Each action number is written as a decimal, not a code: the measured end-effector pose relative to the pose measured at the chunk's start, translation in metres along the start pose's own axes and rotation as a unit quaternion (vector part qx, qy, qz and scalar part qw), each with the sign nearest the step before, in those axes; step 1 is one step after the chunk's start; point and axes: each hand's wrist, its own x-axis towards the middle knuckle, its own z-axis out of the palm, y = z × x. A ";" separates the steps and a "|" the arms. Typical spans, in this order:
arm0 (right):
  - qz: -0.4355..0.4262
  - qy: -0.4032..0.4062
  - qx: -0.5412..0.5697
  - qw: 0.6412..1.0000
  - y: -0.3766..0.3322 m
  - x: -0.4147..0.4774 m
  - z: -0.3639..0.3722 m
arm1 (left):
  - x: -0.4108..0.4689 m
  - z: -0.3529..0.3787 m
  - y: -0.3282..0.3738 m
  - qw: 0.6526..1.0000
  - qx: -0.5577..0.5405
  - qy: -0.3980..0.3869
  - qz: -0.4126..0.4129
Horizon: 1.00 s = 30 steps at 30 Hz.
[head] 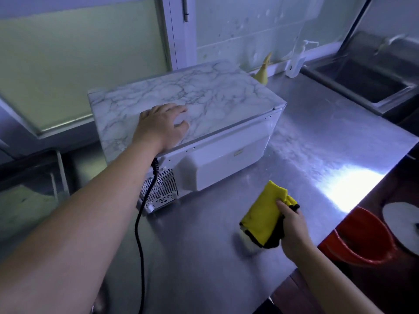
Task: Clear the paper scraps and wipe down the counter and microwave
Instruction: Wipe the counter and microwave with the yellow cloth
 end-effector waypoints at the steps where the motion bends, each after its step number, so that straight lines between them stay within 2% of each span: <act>1: 0.008 0.008 -0.013 1.000 -0.008 0.014 -0.016 | 0.000 0.000 0.000 1.000 0.000 -0.006 -0.006; 6: 0.026 -0.012 -0.132 0.991 -0.053 0.091 -0.060 | -0.003 -0.006 0.003 0.997 0.015 -0.028 -0.065; 9: 0.030 -0.086 -0.207 0.974 -0.081 0.138 -0.065 | -0.005 -0.005 0.006 0.991 0.043 -0.035 -0.124; 11: 0.017 -0.105 -0.266 0.958 -0.103 0.167 -0.064 | -0.006 -0.003 0.007 0.985 0.054 -0.037 -0.163; 14: -0.079 -0.050 -0.294 0.951 -0.144 0.199 -0.051 | -0.010 0.001 0.012 0.974 0.069 -0.042 -0.214; 17: -0.241 -0.047 -0.286 0.926 -0.190 0.201 -0.019 | -0.013 0.004 0.020 0.961 0.081 -0.046 -0.260; 20: -0.413 -0.119 -0.286 0.857 -0.226 0.183 0.033 | -0.016 0.006 0.029 0.952 0.085 -0.048 -0.289; 22: -0.471 -0.200 -0.326 0.795 -0.241 0.178 0.078 | -0.017 0.007 0.034 0.948 0.084 -0.043 -0.305; 24: -0.481 -0.260 -0.459 0.700 -0.249 0.183 0.126 | -0.019 0.007 0.039 0.944 0.087 -0.037 -0.317; 26: -0.469 -0.263 -0.598 0.595 -0.251 0.197 0.170 | -0.021 0.008 0.041 0.941 0.095 -0.030 -0.322; 27: -0.467 -0.257 -0.635 0.559 -0.252 0.206 0.189 | -0.021 0.009 0.042 0.941 0.100 -0.025 -0.323; 28: -0.468 -0.253 -0.653 0.539 -0.255 0.216 0.206 | -0.020 0.010 0.042 0.940 0.105 -0.018 -0.324; 30: -0.475 -0.250 -0.659 0.526 -0.261 0.235 0.239 | -0.020 0.011 0.041 0.938 0.113 -0.005 -0.329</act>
